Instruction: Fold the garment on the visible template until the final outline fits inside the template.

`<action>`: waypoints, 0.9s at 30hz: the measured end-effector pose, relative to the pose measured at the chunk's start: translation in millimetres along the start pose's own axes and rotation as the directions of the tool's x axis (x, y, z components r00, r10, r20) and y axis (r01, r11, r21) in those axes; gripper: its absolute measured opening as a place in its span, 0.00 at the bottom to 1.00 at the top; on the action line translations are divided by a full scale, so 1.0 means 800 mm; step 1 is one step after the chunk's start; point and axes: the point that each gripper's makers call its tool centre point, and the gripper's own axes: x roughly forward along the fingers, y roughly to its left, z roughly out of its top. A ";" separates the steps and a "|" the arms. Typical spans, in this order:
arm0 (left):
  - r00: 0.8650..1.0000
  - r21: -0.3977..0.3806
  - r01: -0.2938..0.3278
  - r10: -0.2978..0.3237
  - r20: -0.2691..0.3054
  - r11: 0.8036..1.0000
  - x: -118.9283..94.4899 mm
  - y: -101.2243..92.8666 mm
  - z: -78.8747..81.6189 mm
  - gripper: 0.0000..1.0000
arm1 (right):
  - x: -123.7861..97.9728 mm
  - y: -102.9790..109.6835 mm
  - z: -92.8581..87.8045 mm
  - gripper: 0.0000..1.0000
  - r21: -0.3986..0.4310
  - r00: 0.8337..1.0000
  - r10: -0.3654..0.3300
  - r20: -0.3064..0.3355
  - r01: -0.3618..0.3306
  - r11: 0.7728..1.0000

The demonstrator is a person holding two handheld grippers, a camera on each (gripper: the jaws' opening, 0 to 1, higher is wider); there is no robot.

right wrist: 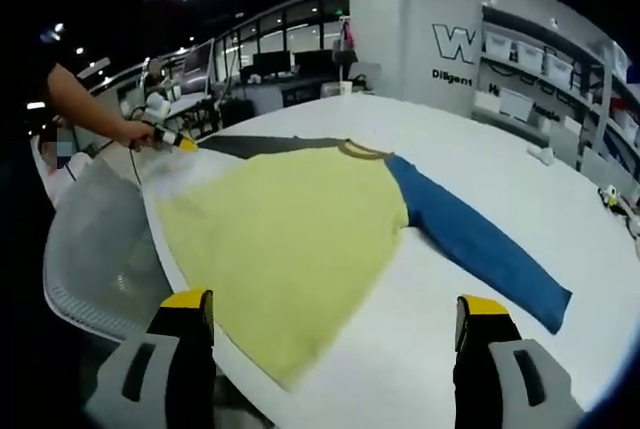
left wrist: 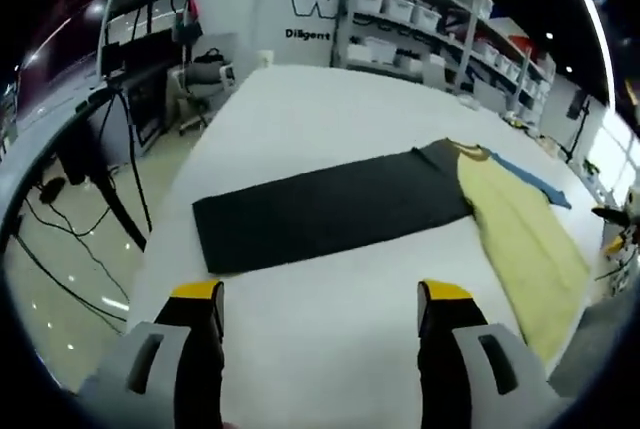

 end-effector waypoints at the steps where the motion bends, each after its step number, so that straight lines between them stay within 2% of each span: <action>1: 1.000 -0.004 -0.008 0.008 0.001 1.000 0.001 0.004 0.001 0.74 | 0.000 0.000 0.000 0.99 0.001 1.000 -0.002 0.001 0.002 1.000; 7: 1.000 -0.032 -0.032 0.031 -0.002 0.999 0.011 0.025 0.010 0.66 | -0.004 -0.001 0.000 0.99 0.005 1.000 -0.019 -0.009 0.019 1.000; 16: 0.999 -0.059 -0.041 0.041 -0.012 0.997 0.027 0.039 0.019 0.55 | -0.015 -0.005 -0.007 0.99 0.019 0.999 -0.046 -0.029 0.047 0.999; 21: 0.998 -0.091 -0.052 0.047 -0.049 0.995 0.035 0.049 0.013 0.44 | -0.024 -0.005 -0.012 0.99 0.032 0.997 -0.063 -0.036 0.064 0.997; 25: 0.996 -0.074 -0.085 0.081 -0.048 0.994 0.033 0.058 0.014 0.31 | -0.031 -0.006 -0.017 0.99 0.038 0.996 -0.078 -0.044 0.079 0.996; 27: 0.995 -0.090 -0.092 0.088 -0.047 0.992 0.032 0.063 0.016 0.28 | -0.034 -0.007 -0.020 0.99 0.046 0.995 -0.085 -0.047 0.087 0.995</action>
